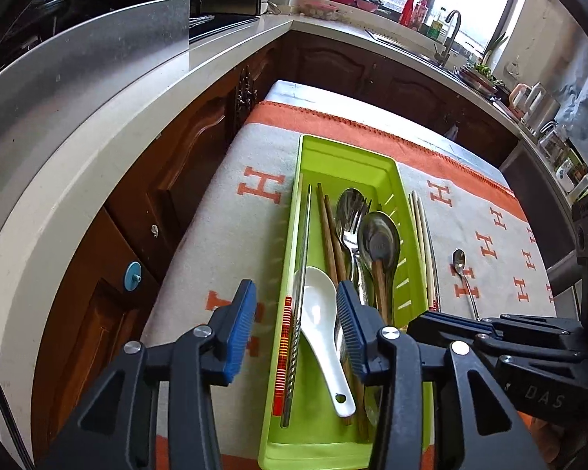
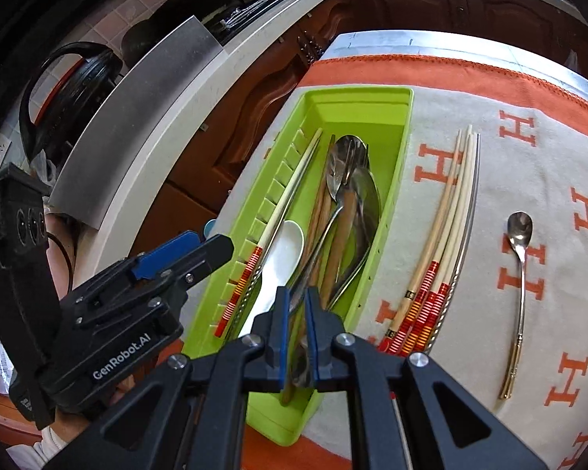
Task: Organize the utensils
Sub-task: 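Place the steel chopstick in the green tray with the left tool while the right tool places the wooden-handled spoon, then grasp the small gold-handled spoon with the right tool while the left tool grasps a steel chopstick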
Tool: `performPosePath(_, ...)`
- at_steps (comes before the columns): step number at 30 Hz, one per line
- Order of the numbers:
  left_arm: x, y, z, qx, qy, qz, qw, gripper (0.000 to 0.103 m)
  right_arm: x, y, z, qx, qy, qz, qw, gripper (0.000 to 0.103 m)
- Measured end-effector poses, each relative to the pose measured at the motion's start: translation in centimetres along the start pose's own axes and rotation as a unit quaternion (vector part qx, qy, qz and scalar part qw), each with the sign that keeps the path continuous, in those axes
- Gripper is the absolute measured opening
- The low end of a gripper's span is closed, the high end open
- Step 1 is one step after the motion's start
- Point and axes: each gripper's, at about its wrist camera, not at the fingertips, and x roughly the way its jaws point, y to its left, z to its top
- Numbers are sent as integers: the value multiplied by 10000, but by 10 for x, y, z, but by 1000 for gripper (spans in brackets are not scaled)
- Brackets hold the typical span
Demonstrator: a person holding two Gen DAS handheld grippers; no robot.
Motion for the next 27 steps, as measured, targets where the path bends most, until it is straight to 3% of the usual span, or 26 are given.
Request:
performPosePath(11, -13, -14, -1, 224, -70, -34, 9997, 41, -30, -23, -2, 222, -405, -215, 9987, 9)
performPosePath(27, -5, -73, -15, 644, 255, -532, 9962, 47, -89, -83, -22, 568, -979, -874, 9897, 9)
